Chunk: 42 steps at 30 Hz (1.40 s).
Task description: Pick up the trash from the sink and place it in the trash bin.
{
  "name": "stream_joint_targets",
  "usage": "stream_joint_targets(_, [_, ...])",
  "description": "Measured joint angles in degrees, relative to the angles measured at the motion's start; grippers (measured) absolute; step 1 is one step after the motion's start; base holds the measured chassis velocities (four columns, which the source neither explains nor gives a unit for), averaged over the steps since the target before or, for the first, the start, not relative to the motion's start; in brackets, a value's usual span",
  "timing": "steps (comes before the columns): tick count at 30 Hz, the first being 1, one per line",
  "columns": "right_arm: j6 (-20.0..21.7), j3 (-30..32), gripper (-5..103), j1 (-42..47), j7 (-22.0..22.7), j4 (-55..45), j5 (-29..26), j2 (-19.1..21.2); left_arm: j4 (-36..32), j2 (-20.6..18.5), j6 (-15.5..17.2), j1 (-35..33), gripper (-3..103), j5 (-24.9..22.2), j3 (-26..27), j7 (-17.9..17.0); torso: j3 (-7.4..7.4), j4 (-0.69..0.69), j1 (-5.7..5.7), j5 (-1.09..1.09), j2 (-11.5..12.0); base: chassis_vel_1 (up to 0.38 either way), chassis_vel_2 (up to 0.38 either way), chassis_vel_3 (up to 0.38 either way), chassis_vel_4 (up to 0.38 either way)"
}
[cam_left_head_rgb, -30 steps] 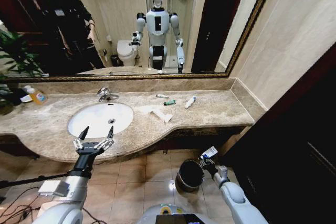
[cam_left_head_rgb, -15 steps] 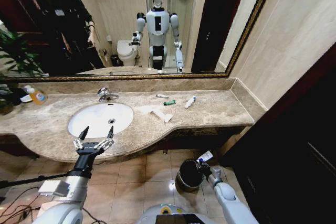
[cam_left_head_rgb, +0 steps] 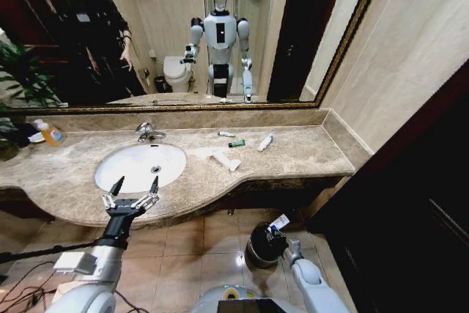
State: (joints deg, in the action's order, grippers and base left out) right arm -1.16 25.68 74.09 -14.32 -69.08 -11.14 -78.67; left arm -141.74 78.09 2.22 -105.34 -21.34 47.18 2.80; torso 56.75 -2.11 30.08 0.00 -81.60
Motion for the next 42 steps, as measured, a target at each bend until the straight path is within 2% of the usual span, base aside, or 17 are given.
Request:
stream_joint_targets(1, [-0.02,-0.02,37,0.08,0.06,-0.06,0.19,-0.05,0.0,0.0,0.0,0.0,100,0.0,0.0,0.0,0.0,0.0,0.0,0.0,0.0,0.0,0.0,0.0,0.0])
stream_joint_targets(2, [-0.05,-0.02,37,0.13,0.12,-0.11,0.41,-0.11,0.0,0.0,0.0,0.0,100,0.0,0.0,0.0,0.0,0.0,0.0,0.0,0.0,0.0,0.0,0.0,0.0])
stream_joint_targets(4, [-0.28,-0.04,49,0.21,0.44,-0.26,1.68,-0.37,0.0,0.0,0.0,0.0,100,0.0,0.0,0.0,0.0,0.0,0.0,0.0,0.0,0.0,0.0,0.0,0.0])
stream_joint_targets(5, [-0.28,-0.04,49,0.21,0.44,-0.26,1.68,-0.37,0.0,0.0,0.0,0.0,100,0.0,0.0,0.0,0.0,0.0,0.0,0.0,0.0,0.0,0.0,0.0,0.0])
stream_joint_targets(8, [-0.79,-0.06,66,0.53,-0.3,-0.52,3.54,-0.42,0.0,0.0,0.0,0.0,100,0.0,0.0,0.0,0.0,0.0,0.0,0.0,0.0,0.0,0.0,0.0,0.0])
stream_joint_targets(9, [-0.79,-0.06,66,0.53,-0.3,-0.52,3.54,-0.42,0.0,0.0,0.0,0.0,100,0.0,0.0,0.0,0.0,0.0,0.0,0.0,0.0,0.0,0.0,0.0,0.0])
stream_joint_targets(10, [-1.23,0.02,72,0.61,-1.46,-0.52,3.78,-0.37,0.0,0.0,0.0,0.0,100,0.0,0.0,0.0,0.0,0.0,0.0,0.01,0.0,0.0,0.0,0.0,0.0])
stream_joint_targets(11, [-1.94,0.38,72,0.69,-4.17,-0.5,3.86,-0.23,0.0,0.0,0.0,0.0,100,0.0,0.0,0.0,0.0,0.0,0.0,0.01,0.0,0.0,0.0,0.0,0.0])
stream_joint_targets(13, [-2.68,1.57,82,0.72,-12.26,-0.41,3.85,0.36,0.0,0.0,0.0,0.0,100,0.0,0.0,0.0,0.0,0.0,0.0,0.01,0.0,0.0,0.0,0.0,0.0])
stream_joint_targets(14, [-2.68,1.57,82,0.72,-12.26,-0.41,3.85,0.36,0.0,0.0,0.0,0.0,100,0.0,0.0,0.0,0.0,0.0,0.0,0.01,0.0,0.0,0.0,0.0,0.0])
stream_joint_targets(15, [-3.06,2.29,87,0.7,-17.94,-0.36,3.84,0.94,0.0,0.0,0.0,0.0,100,0.0,0.0,0.0,0.0,0.0,0.0,0.0,0.0,0.0,0.0,0.0,0.0])
stream_joint_targets(16, [-3.38,2.59,93,0.65,-20.8,-0.32,3.83,1.39,0.0,0.0,0.0,0.0,100,0.0,0.0,0.0,0.0,0.0,0.0,0.0,0.0,0.0,0.0,0.0,0.0])
stream_joint_targets(17, [-3.38,2.59,93,0.65,-20.8,-0.32,3.83,1.39,0.0,0.0,0.0,0.0,100,0.0,0.0,0.0,0.0,0.0,0.0,0.0,0.0,0.0,0.0,0.0,0.0])
stream_joint_targets(19, [-3.85,2.87,99,0.32,-22.67,-0.19,3.15,1.75,0.0,0.0,0.0,0.0,100,0.0,0.0,0.0,0.0,0.0,0.0,0.01,0.0,0.0,0.0,0.0,0.0])
stream_joint_targets(35, [-3.9,3.19,100,2.26,-19.71,-3.58,1.0,3.51,0.0,0.0,0.0,0.0,100,0.0,0.0,0.0,0.0,0.0,0.0,0.01,0.0,0.0,0.0,0.0,0.0])
stream_joint_targets(42, [-3.39,3.47,100,4.99,-17.72,-9.38,-0.83,5.51,0.0,0.0,0.0,0.0,100,0.0,0.0,0.0,0.0,0.0,0.0,0.01,0.0,0.0,0.0,0.0,0.0])
